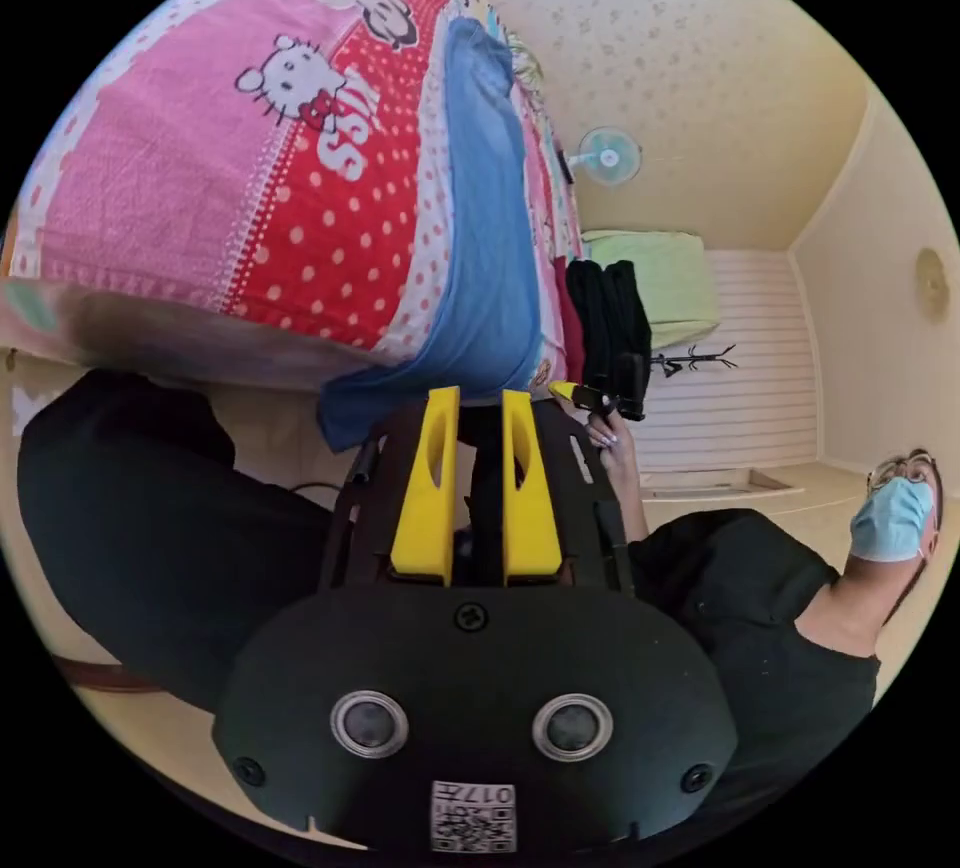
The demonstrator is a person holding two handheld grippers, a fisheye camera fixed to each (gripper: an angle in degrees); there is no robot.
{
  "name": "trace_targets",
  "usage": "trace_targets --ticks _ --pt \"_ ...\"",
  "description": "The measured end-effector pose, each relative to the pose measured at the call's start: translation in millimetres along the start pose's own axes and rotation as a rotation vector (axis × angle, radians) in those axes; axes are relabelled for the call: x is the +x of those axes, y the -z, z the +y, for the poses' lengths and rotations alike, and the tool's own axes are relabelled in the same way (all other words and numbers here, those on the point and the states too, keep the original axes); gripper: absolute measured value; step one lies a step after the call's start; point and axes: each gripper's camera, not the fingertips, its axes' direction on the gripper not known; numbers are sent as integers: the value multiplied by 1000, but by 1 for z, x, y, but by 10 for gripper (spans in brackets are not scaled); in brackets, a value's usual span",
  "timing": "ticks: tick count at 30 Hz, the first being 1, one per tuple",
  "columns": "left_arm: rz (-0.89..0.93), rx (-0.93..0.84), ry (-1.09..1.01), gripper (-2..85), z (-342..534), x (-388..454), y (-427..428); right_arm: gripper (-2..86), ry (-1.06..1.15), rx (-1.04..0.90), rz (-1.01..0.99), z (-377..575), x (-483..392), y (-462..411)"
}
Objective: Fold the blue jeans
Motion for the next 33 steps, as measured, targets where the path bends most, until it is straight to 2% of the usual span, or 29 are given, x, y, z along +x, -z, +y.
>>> trace_targets --ticks 3,5,7,9,10,11,14,16,18,20,21,23,25,30,33 --pt "-153 57 -102 84 -19 24 -9 122 -41 147 48 -1 12 2" --pt "-326 68 -121 104 -35 30 -39 130 -33 204 88 -3 17 -5" --pt "-365 -22 -117 111 -47 22 -77 120 -48 222 126 -5 20 -16" --pt "-472 54 -97 90 -43 24 -80 69 -43 178 126 -7 19 -18" --pt "-459 38 -86 58 -43 24 -79 51 -19 120 90 -9 19 -22" --pt "-350 -19 -67 34 -45 20 -80 36 -4 23 26 -13 22 -29" --pt "-214 31 -55 8 -40 22 -48 18 55 60 11 -3 13 -17" --pt "-230 84 -95 5 -36 27 -28 15 84 99 59 5 7 -4" --pt "-238 60 -74 4 -38 16 -25 15 58 105 147 8 13 -2" --pt "-232 -38 44 11 -44 -14 -33 17 -4 35 115 2 30 -12" --pt "-213 -34 51 14 -44 -18 -31 21 12 -15 47 -3 34 -18" --pt "-134 69 33 44 -39 -21 -15 31 52 -27 -8 -4 31 -19" --pt "-116 106 -6 54 -40 -17 -11 50 63 18 26 -2 23 -13" --pt "-243 173 -193 91 -57 5 -33 128 107 177 96 -9 18 -4" --pt "-337 74 -180 57 -71 -10 -71 108 57 143 108 -15 36 -21"
